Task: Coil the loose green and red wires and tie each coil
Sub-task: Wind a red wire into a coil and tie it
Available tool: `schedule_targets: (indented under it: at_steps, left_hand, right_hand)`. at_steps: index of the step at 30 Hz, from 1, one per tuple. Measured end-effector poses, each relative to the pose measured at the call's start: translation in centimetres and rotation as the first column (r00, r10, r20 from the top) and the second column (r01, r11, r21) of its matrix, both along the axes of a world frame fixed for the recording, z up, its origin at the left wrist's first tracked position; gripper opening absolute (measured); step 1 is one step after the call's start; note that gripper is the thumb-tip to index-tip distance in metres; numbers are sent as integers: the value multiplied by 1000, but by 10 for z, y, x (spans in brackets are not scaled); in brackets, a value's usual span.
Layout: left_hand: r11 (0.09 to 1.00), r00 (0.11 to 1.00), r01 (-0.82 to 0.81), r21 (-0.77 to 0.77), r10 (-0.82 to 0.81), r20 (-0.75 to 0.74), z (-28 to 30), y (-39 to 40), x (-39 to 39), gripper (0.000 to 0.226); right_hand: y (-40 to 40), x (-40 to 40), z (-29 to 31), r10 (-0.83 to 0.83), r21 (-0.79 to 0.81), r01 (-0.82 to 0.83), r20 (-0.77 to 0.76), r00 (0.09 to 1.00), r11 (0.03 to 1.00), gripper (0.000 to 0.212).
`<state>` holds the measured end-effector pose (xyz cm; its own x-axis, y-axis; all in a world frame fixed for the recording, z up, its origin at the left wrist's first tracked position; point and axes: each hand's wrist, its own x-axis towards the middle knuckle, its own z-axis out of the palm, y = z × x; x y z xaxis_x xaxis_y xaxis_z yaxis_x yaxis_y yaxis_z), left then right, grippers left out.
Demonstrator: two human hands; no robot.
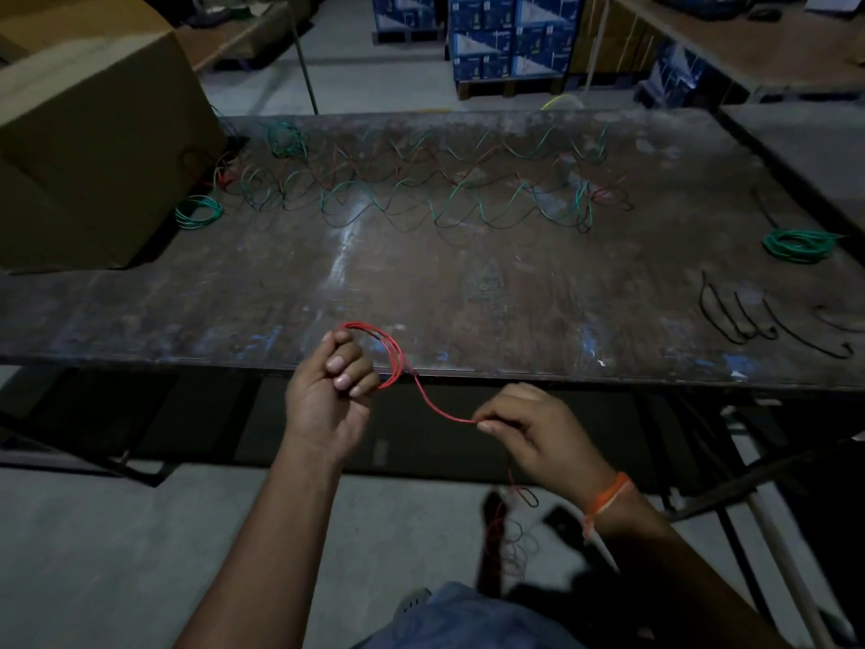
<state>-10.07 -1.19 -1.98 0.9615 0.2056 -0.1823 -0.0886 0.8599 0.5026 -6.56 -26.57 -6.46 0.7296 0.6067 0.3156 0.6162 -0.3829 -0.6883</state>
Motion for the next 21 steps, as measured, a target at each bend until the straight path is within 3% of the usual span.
schedule_targets:
  at_steps: [5,11,14,18,21]
  left_hand:
    - [889,994,-71,452,101,-42,-3,-21,0,28]
    - [669,999,42,742,-25,-35,3,-44,-13,34]
    - [640,988,124,759,-149,-35,6,-45,-18,39]
    - [572,955,247,782,-282,-95,7,-32,-24,34]
    - [706,949,295,644,-292,-116,9,-21,-30,28]
  right_hand:
    - [23,-4,35,106,36,-115,189,976,993,15]
    - [49,3,64,115,112,-147,250,961,983,15]
    - [54,11,73,97,112,-126,234,967,986,14]
    - [47,13,64,53,98,-62,95,994,993,11]
    - [36,11,31,-74,22,72,89,993,997,6]
